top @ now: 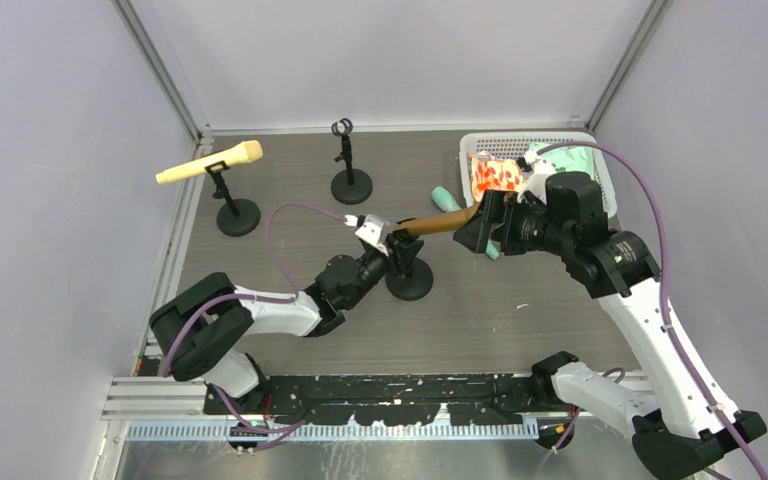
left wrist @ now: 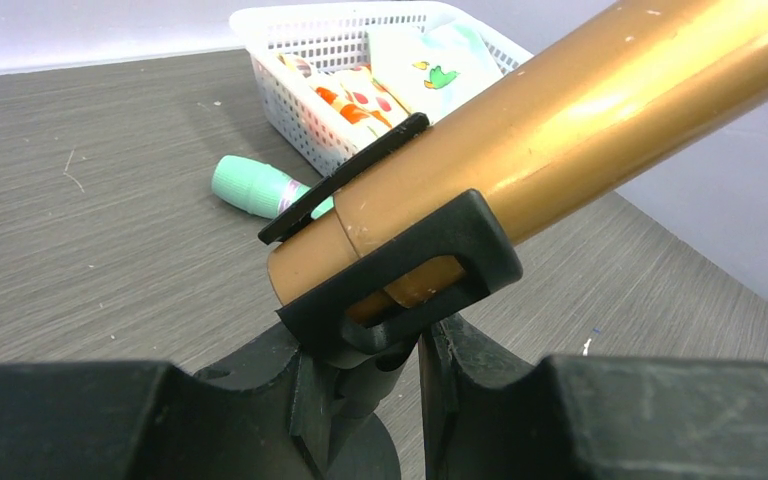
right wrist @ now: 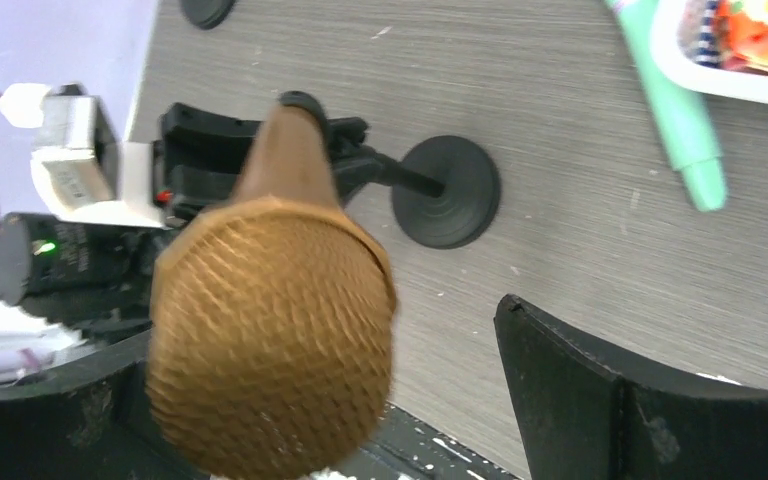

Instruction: Attach the microphones to the stand

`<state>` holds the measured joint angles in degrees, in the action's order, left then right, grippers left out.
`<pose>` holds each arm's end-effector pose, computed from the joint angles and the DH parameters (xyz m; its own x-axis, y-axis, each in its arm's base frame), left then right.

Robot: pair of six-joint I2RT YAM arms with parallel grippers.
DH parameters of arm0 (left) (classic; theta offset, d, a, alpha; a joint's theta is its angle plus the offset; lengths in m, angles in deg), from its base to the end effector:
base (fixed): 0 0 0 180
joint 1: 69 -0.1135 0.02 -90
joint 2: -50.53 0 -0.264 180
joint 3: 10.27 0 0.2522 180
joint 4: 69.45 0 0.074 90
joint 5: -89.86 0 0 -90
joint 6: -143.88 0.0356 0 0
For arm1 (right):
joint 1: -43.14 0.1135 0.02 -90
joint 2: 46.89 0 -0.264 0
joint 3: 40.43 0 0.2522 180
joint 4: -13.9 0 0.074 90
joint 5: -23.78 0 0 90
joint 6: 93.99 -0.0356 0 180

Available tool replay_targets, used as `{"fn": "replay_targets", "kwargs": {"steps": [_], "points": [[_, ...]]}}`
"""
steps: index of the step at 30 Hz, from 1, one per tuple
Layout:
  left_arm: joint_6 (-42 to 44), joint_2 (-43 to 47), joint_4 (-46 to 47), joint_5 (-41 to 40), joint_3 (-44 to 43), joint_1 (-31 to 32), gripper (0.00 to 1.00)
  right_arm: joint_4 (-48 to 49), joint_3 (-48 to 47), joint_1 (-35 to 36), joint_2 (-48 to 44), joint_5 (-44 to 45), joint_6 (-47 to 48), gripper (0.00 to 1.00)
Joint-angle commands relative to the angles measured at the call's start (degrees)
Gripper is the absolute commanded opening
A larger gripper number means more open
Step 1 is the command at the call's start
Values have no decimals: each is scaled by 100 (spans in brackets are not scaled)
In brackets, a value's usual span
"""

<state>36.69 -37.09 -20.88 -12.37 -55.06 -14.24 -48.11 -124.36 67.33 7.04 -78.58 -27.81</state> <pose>0.1806 -0.2425 0.2167 -0.1448 -0.2956 -0.9443 0.6634 0.6790 -0.3143 0.1567 0.0787 0.3953 -0.6709 0.1311 -0.7299 -0.3224 0.8348 0.4463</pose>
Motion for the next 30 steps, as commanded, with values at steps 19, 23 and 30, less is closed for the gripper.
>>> {"fn": "replay_targets", "kwargs": {"steps": [19,23,30], "points": [[-74,122,-941,423,134,96,0,-973,-1677,-146,1010,-1269,783,79],[-83,122,-959,461,124,96,0,-961,-1628,-156,1079,-1299,822,70],[-53,134,-1024,527,113,103,0,-1106,-1685,-160,1340,-1450,1013,62]]}}
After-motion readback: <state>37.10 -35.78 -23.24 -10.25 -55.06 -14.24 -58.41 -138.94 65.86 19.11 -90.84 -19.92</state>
